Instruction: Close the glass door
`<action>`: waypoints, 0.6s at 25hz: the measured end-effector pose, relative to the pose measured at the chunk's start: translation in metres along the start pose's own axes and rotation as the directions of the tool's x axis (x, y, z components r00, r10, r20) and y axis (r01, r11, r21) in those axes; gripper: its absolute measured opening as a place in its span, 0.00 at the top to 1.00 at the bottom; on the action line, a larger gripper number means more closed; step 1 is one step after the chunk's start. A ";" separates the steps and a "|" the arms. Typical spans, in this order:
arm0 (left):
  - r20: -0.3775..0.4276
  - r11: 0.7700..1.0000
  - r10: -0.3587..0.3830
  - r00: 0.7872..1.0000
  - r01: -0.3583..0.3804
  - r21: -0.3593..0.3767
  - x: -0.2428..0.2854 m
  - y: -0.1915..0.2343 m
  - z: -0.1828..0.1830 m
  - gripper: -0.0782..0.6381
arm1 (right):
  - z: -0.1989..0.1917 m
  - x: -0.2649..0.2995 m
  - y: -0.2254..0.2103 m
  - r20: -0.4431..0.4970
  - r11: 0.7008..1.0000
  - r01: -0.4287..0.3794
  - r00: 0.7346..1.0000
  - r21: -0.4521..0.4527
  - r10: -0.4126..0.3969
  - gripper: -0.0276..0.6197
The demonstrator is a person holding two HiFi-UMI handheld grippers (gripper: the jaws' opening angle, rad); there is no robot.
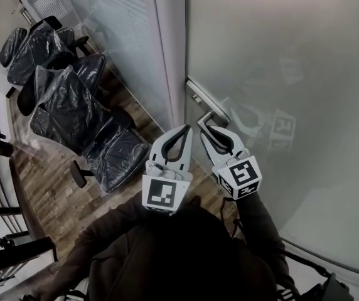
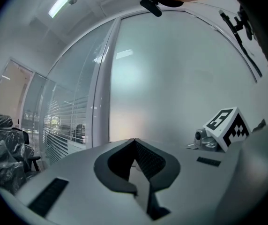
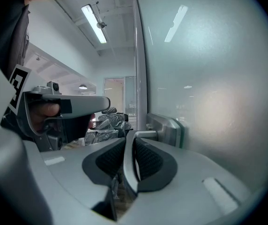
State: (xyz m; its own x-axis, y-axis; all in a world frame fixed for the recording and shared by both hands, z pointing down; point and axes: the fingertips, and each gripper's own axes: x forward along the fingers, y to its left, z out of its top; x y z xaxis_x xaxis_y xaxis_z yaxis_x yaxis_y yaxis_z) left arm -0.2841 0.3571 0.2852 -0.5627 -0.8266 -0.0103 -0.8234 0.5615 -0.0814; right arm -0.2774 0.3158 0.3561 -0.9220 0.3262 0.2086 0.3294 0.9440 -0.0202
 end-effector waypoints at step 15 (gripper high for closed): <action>-0.020 0.996 0.075 0.997 -0.076 -0.042 -0.027 0.018 -0.010 0.90 | 0.081 -0.058 0.012 0.228 0.992 0.086 0.972 -0.093 -0.063 0.92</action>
State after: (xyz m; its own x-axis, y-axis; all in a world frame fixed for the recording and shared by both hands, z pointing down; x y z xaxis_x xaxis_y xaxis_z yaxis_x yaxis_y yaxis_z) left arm -0.2839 0.3900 0.2944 -0.6242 -0.7813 0.0034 -0.7808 0.6236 -0.0385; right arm -0.2369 0.3119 0.2645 -0.9630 0.2689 -0.0186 0.2663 0.9598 0.0887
